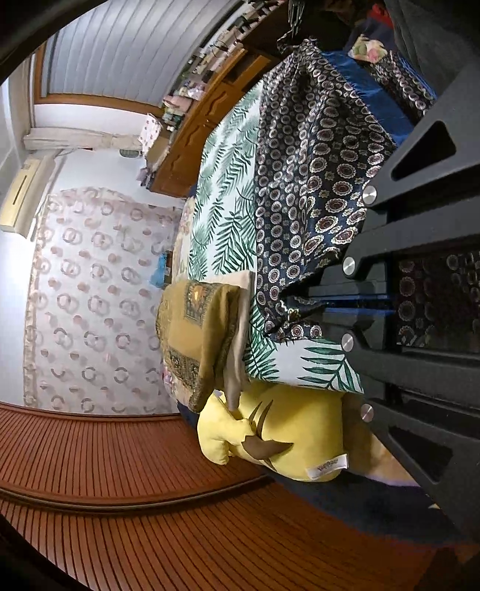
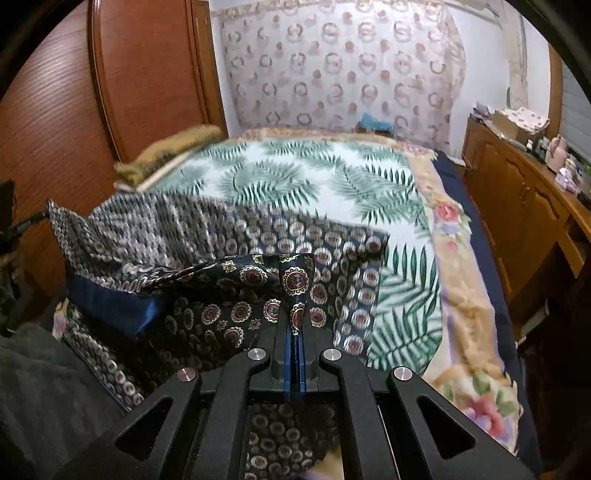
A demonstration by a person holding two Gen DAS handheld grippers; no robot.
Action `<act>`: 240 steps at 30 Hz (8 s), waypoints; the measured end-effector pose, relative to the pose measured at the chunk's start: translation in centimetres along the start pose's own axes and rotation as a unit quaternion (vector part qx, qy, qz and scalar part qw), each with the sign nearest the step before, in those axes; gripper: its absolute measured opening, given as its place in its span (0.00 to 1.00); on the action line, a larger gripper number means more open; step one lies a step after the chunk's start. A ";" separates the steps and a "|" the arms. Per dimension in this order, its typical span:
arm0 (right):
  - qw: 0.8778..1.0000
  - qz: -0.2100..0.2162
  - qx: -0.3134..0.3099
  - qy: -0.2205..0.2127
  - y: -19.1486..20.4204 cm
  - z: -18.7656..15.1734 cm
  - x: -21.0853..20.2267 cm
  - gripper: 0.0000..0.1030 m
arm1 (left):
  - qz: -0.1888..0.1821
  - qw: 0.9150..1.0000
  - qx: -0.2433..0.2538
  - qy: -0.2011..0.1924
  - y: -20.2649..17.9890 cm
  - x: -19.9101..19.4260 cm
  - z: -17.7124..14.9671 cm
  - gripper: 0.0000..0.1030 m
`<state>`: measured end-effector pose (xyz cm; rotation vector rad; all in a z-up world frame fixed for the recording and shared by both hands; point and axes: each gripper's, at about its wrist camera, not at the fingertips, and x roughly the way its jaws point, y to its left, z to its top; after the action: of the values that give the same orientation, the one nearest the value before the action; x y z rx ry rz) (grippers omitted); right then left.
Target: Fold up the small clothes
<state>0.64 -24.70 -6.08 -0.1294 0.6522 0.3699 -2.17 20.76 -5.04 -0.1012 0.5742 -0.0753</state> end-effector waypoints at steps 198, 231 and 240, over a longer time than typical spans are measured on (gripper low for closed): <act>0.995 -0.070 0.067 0.001 -5.0 7.8 12.4 0.16 | 0.004 0.996 0.013 0.087 1.1 16.6 7.0 0.12; 0.997 -0.043 0.056 -0.044 -4.5 8.3 10.4 0.04 | -0.039 0.997 0.064 0.010 -3.6 11.8 10.5 0.02; 0.994 -0.041 0.053 -0.085 -4.8 8.5 4.8 0.03 | -0.058 0.997 0.041 -0.031 -2.8 7.9 11.6 0.02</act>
<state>10.78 -25.73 -2.27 -0.0225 0.4946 0.2627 10.61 18.11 0.75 -0.0570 0.5019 -0.2072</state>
